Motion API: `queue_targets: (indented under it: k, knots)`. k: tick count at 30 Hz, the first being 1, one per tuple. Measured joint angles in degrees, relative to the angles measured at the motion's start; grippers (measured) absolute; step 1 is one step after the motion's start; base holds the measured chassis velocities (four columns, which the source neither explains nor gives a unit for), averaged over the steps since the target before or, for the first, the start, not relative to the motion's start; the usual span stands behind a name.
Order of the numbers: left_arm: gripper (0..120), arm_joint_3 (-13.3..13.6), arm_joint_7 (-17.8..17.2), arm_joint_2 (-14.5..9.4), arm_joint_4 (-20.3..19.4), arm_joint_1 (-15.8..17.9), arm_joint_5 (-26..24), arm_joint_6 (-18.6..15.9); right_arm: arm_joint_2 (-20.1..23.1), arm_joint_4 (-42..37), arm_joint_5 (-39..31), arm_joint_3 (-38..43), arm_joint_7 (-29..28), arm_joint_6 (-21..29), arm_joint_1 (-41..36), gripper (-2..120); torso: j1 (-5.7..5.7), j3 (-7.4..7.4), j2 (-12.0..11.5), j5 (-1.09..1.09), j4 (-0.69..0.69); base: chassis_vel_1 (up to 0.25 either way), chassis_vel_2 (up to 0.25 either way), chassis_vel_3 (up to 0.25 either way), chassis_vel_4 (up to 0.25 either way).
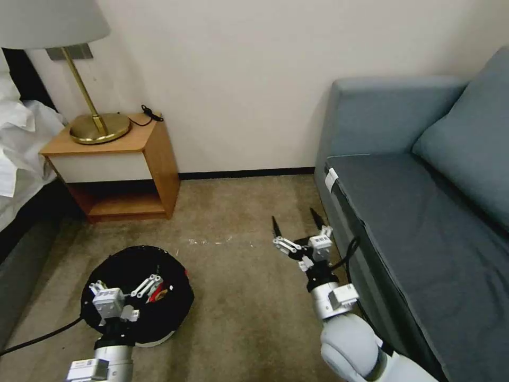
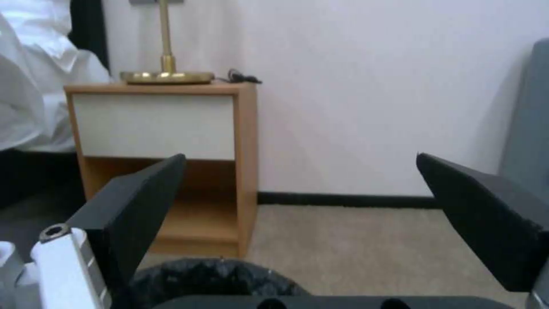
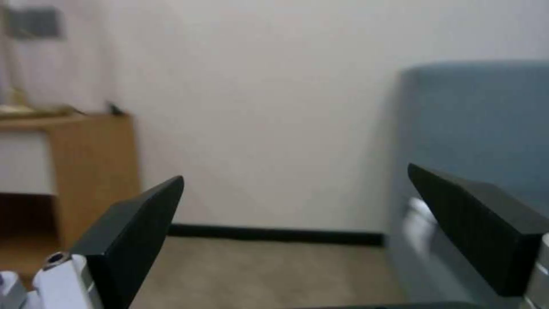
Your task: Pick up the trash bin, then pick up the garbage on the floor and place it into the trash bin.
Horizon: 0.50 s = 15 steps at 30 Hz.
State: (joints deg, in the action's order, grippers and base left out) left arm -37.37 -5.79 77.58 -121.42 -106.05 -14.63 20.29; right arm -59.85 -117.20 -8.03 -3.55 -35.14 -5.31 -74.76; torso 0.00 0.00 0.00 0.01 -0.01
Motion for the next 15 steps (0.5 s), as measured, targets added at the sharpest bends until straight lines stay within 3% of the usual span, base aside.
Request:
queue_targets:
  k: [15]
  knots:
    - [100, -0.04, -0.53, -0.35, -0.01, -0.42, -0.69, -1.08, -1.1, -0.6, 0.67, 0.47, -1.67, 1.25, -2.13, 100, 0.0, 0.0, 0.0, -0.01, 0.01, 0.0, 0.0, 0.0, 0.0]
